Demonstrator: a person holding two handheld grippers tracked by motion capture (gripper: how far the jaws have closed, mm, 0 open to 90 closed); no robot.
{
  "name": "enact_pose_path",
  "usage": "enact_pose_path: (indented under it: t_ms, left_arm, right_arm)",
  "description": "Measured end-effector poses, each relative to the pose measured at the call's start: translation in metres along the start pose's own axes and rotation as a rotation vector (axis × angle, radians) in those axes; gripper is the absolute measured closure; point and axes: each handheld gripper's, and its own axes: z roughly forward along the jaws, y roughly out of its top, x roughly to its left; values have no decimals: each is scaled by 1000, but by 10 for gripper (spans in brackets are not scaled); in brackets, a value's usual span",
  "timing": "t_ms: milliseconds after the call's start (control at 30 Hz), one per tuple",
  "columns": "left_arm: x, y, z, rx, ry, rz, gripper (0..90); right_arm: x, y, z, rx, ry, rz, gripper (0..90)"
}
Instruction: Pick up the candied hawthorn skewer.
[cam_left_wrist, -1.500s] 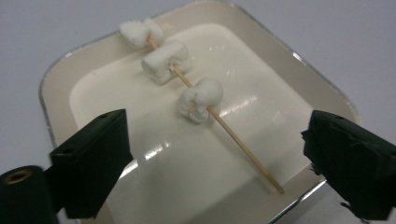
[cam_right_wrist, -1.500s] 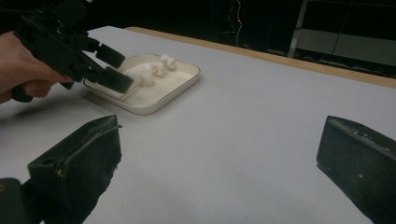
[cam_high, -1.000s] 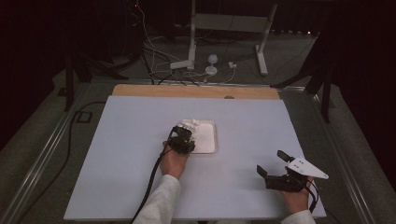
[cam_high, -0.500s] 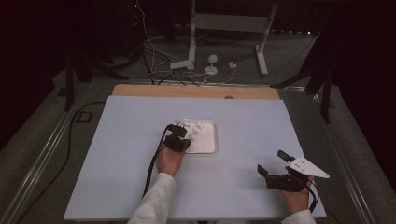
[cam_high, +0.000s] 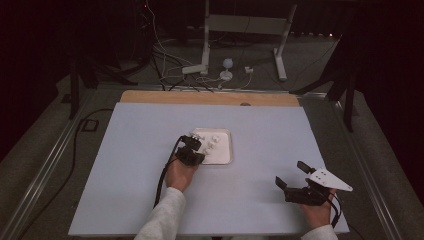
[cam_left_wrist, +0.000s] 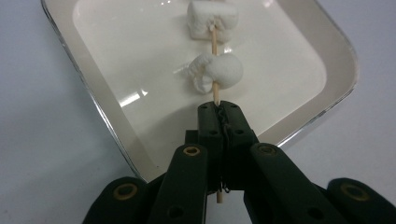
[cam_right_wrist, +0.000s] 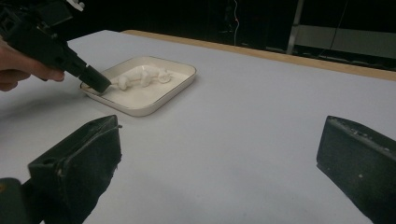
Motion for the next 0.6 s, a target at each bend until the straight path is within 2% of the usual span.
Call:
enact_pose_path:
  t_ms: [67,133,233,333,400,467,600]
  left_arm:
    - [0,0,-1,6,-6,3,899]
    - [0,-1,-3,2,13,12,900]
    - [4,-3,-7,-17,0,-6,900]
    - [6,-6,-12,-44,-11,-13,900]
    - [7,-8,-16,-88,-29,-6,900]
    - [7,-11,-20,-111,-31,-6,900]
    - [8,-14,-25,-140,-43,-5,900]
  right_arm:
    - [0,0,0,0,-1,0,0]
    - [0,0,0,0,1,0,0]
    - [0,0,0,-2,-1,-1,0]
    - [-1,0,0,0,-3,-3,0]
    - [-2,0,0,6,-7,1,0]
    - [-1,0,0,11,-10,0,0]
    - [-1,0,0,18,-11,-4,0]
